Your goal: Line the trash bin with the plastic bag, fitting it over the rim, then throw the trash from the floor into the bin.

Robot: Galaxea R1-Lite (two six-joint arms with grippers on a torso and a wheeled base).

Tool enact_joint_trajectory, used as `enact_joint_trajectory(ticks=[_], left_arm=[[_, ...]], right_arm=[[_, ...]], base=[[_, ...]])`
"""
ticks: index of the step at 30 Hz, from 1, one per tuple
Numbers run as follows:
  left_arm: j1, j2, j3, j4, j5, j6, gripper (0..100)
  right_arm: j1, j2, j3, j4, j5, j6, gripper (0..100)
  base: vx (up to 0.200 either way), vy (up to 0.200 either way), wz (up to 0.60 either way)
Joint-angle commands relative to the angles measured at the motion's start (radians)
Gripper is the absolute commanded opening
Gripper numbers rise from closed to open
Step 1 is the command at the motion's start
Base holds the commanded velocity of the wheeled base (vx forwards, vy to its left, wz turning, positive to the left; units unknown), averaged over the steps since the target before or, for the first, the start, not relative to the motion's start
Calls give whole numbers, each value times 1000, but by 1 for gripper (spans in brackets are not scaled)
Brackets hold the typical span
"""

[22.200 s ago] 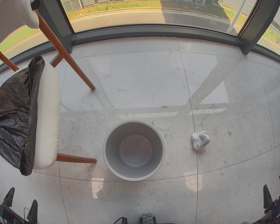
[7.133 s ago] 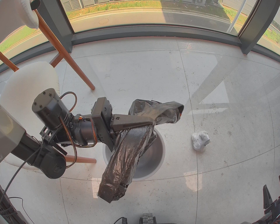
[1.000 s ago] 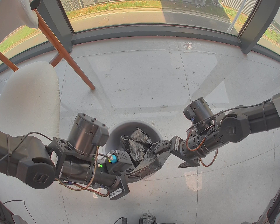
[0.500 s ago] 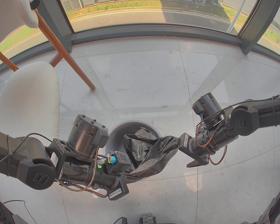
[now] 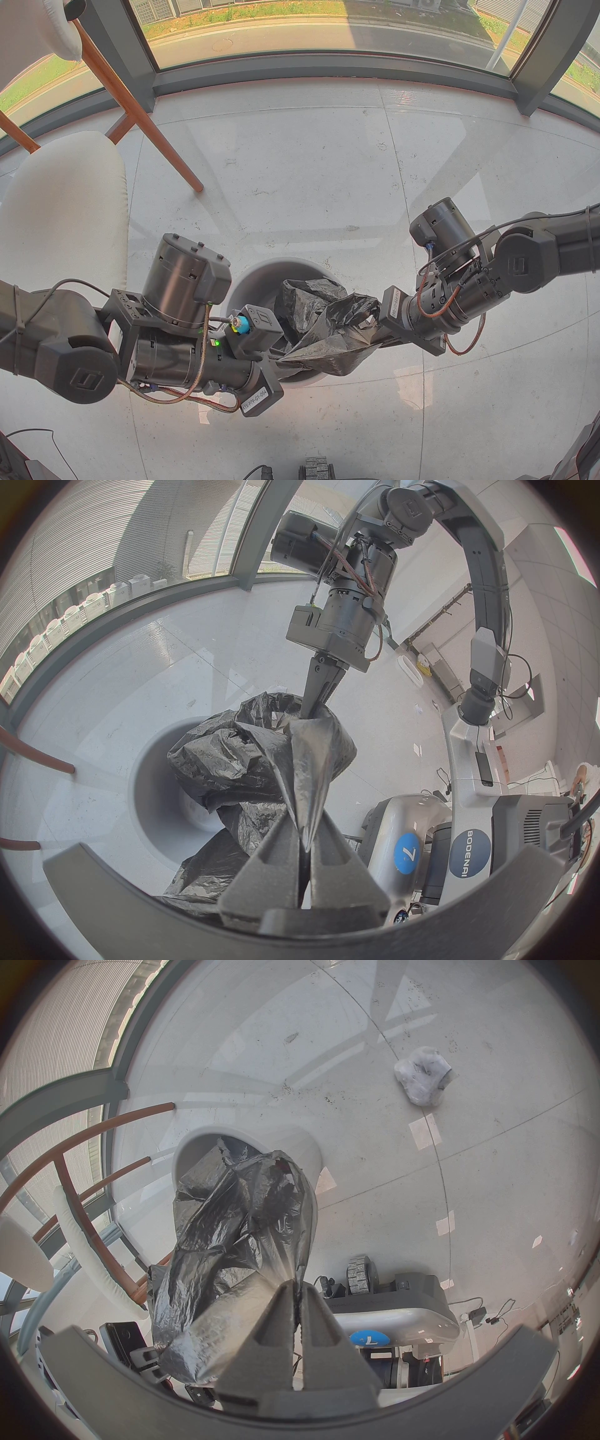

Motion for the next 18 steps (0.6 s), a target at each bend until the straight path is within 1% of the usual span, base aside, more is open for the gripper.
enact_joint_trajectory(ticks=[1,5,8,10,13,14,15,16,18], left_arm=[[0,-8,1,-3,0,-2,0],[0,-17,10,-1,0,-4,0],[0,-19,15,-1,2,-6,0],[0,-19,15,-1,6,-9,0],[0,-17,11,-3,35,-64,0],[0,-17,10,-3,48,-76,0],[0,-17,10,-3,48,-76,0],[0,-13,-1,-4,61,-82,0],[-1,-5,-19,-1,72,-82,0]], right_arm=[[3,-2,-18,-1,0,1,0],[10,-1,-44,-2,-12,-2,0],[20,2,-67,-5,-48,-11,0],[30,4,-78,-11,-60,-20,0],[37,13,-108,-11,-68,-86,0],[37,21,-119,-13,-74,-122,0],[37,21,-119,-13,-74,-122,0],[36,32,-141,-30,-95,-183,0],[36,39,-153,-63,-111,-238,0]], base=[[0,0,0],[0,0,0],[0,0,0],[0,0,0],[0,0,0],[0,0,0],[0,0,0],[0,0,0],[0,0,0]])
